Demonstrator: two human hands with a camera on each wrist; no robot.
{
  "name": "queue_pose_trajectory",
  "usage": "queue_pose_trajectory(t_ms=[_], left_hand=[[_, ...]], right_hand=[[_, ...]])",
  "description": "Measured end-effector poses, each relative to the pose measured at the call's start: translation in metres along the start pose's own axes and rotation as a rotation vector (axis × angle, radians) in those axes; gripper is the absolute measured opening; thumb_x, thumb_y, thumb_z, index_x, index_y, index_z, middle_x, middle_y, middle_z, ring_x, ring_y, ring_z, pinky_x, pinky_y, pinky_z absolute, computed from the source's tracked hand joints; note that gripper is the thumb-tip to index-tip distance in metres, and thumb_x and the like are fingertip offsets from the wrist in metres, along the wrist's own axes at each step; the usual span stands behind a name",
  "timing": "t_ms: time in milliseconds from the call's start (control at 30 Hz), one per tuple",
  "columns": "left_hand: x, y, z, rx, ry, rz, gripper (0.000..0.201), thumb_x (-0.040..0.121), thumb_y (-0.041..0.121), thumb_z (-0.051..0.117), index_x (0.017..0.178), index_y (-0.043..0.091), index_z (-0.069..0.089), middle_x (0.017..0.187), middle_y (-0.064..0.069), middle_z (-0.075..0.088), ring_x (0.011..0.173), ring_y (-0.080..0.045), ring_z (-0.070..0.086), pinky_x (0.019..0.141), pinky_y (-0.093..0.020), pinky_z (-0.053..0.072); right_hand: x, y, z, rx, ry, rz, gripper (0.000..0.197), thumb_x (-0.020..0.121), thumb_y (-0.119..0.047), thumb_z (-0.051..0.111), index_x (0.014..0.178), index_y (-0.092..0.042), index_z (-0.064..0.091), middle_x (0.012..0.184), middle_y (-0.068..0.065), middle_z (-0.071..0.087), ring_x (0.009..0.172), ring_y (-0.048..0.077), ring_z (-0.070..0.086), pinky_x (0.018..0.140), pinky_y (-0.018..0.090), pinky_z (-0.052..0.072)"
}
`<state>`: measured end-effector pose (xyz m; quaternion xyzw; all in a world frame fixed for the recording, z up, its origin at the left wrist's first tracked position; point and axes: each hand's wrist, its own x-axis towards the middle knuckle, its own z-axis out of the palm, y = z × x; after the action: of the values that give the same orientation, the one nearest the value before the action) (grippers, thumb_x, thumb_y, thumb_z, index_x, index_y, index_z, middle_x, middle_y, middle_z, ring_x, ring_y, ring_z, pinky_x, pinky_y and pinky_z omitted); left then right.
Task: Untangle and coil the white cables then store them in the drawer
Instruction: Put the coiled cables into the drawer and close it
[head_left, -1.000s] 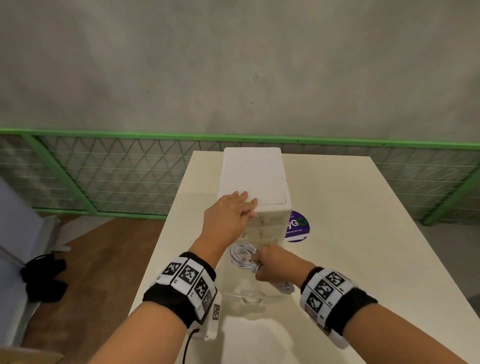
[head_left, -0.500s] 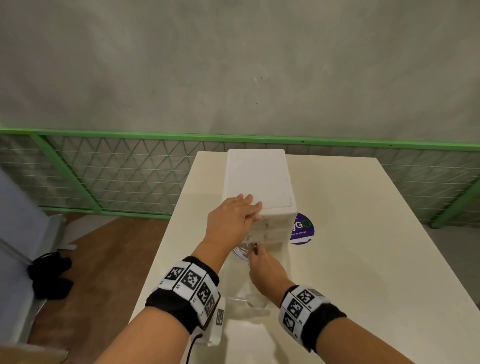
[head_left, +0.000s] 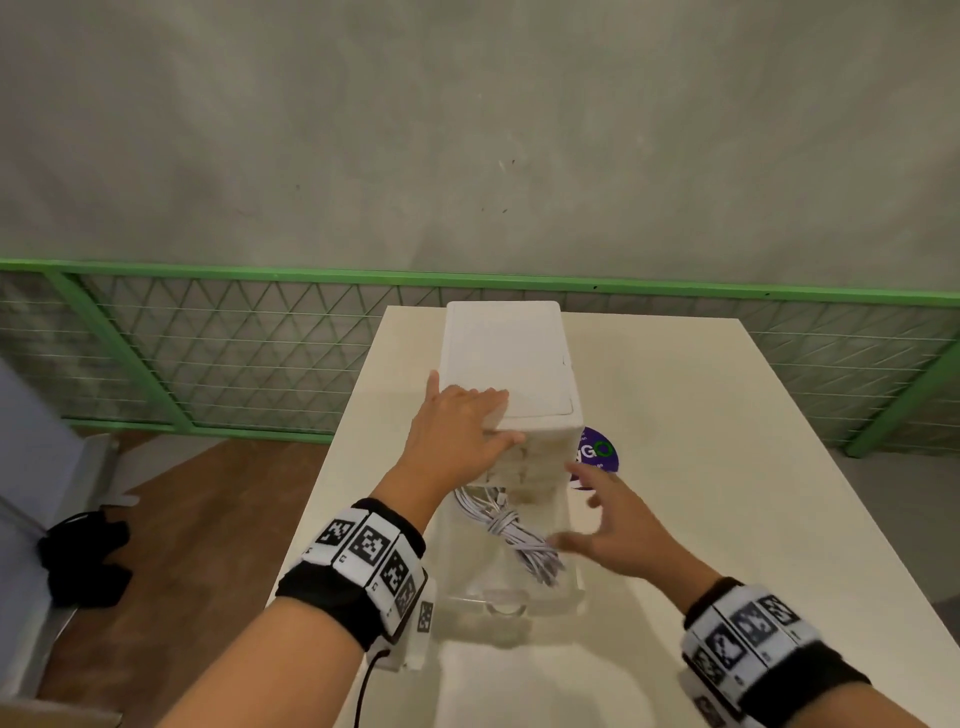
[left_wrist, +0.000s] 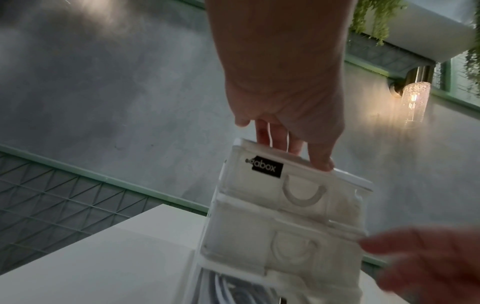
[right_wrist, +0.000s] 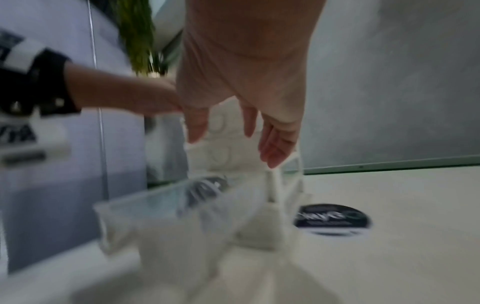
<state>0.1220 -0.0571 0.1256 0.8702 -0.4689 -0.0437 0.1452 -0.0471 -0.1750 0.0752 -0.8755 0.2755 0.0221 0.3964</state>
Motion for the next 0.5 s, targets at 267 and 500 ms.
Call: queue_pose_trajectory(t_ms=[267,500], left_hand=[[0.011,-0.002,0.005,0.092,-0.174,0.028,0.070,0.085,0.064,0.040,0.146,0.038,0.018,0.160,-0.002,0.008,0.148,-0.020,0.001,0.118,-0.043,-0.004],[0.012,-0.003,0.007,0.063,-0.134,0.042,0.065,0.086,0.058,0.044,0.145,0.036,0.026,0.159,-0.003,0.015,0.147,-0.019,0.006,0.119,-0.040,0.003]], right_hand=[[-0.006,0.037,0.046,0.007,-0.140,0.115,0.146,0.044,-0.040,0.090,0.146,-0.011,-0.011,0.150,0.006,0.025,0.134,0.022,0.034,0.107,0.031,0.036],[0.040,0.027,0.050,0.239,0.105,0.067,0.146,0.041,-0.028,0.093,0.146,-0.010,-0.007,0.139,0.003,0.047,0.124,0.023,0.048,0.099,0.032,0.042]])
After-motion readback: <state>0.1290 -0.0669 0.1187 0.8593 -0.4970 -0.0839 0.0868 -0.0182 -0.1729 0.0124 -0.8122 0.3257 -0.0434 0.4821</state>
